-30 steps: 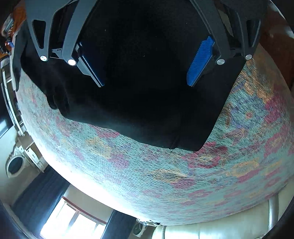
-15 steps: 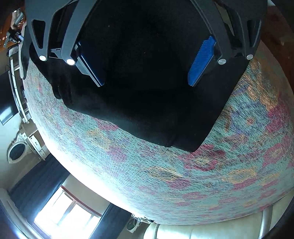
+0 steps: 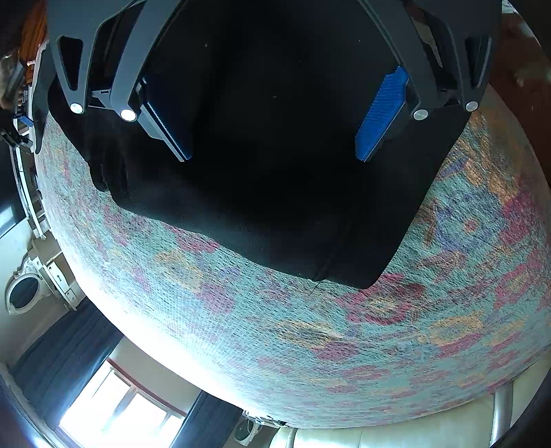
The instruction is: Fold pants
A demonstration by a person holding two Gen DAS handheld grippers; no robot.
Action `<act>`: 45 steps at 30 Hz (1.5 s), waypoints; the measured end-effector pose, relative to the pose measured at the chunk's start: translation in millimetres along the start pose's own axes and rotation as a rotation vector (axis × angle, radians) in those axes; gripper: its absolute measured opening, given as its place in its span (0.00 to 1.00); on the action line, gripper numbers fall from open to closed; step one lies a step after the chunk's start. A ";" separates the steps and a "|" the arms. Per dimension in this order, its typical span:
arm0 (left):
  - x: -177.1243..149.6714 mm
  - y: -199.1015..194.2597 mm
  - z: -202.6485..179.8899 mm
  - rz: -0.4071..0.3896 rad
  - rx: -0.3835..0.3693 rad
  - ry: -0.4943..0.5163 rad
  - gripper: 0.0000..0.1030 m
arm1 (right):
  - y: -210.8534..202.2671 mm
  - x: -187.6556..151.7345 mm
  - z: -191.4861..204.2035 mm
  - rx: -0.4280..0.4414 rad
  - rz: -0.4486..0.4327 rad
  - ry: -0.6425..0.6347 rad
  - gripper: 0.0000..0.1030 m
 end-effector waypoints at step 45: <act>-3.1 -1.4 -8.2 0.022 0.030 0.016 0.94 | -70.2 -142.8 -262.1 0.274 -0.275 0.649 0.05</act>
Point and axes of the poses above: each gripper's, at about its wrist camera, not at the fingertips, and y roughly the way its jaws point, z to its left, x to its top, the point moved 10 cm from there along y, roughly the way its jaws point, and after that the axes turned 2 degrees about -y, right-handed, at the moved point
